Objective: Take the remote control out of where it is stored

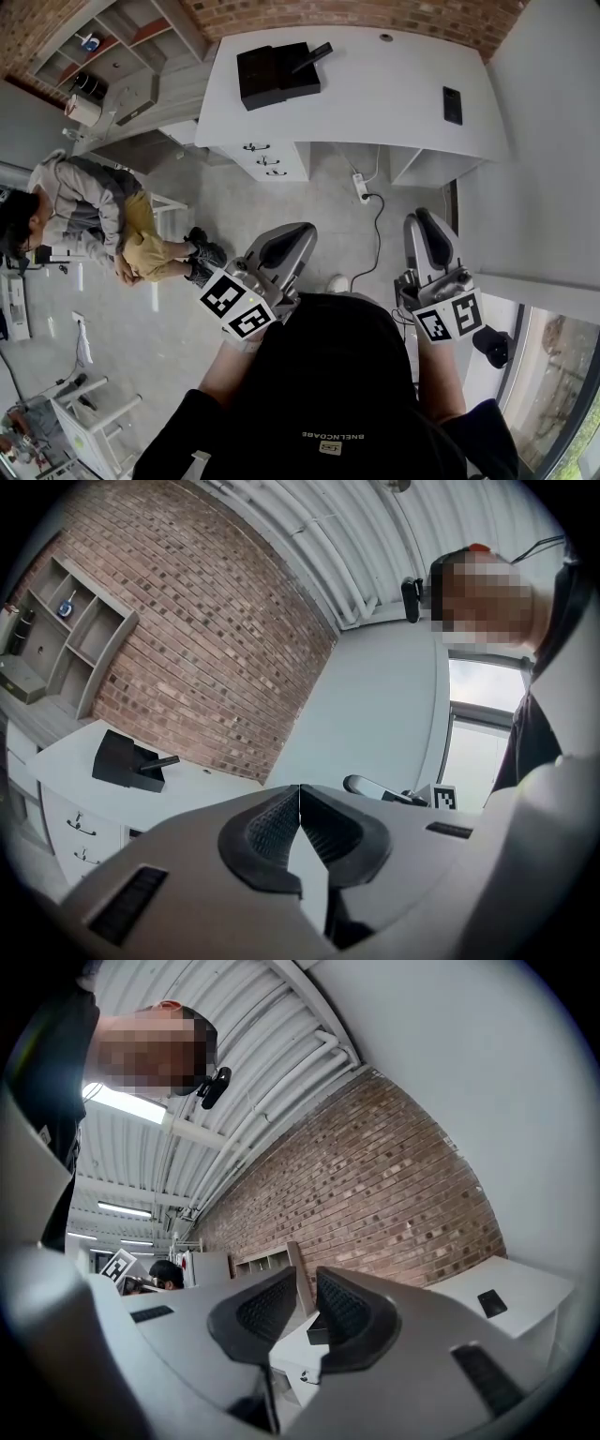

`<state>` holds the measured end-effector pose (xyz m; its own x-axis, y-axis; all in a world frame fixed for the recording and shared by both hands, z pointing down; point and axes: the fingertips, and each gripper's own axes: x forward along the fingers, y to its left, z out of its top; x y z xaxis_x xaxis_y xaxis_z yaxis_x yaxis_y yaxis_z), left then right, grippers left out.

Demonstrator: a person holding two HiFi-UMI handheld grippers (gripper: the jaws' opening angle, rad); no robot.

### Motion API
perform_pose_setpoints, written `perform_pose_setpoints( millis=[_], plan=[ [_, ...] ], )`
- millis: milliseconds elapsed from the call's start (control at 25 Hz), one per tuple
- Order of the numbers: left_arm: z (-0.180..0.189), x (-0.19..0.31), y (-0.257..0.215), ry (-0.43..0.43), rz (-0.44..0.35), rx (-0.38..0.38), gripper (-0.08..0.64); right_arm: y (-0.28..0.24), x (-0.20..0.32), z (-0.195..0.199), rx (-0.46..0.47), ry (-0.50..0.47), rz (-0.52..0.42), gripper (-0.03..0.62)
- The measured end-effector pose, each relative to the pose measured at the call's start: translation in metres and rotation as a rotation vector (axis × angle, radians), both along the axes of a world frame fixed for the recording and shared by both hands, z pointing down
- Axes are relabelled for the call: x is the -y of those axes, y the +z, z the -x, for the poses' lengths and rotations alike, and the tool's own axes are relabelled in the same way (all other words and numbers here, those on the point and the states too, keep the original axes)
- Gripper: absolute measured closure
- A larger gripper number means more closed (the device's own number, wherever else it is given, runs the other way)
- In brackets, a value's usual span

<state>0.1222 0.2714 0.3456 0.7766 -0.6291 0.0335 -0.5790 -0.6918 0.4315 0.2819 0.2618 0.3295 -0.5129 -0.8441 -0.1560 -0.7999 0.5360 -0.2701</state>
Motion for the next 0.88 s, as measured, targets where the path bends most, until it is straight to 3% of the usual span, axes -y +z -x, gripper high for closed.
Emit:
perform_pose_setpoints(
  millis=[400, 880],
  plan=[
    [-0.004, 0.010, 0.008, 0.034, 0.001, -0.026, 0.554, 0.006, 0.003, 0.004, -0.034, 0.020, -0.001, 0.537],
    [0.013, 0.067, 0.002, 0.076, 0.004, -0.078, 0.554, 0.003, 0.050, 0.031, -0.059, 0.048, 0.017, 0.537]
  ],
)
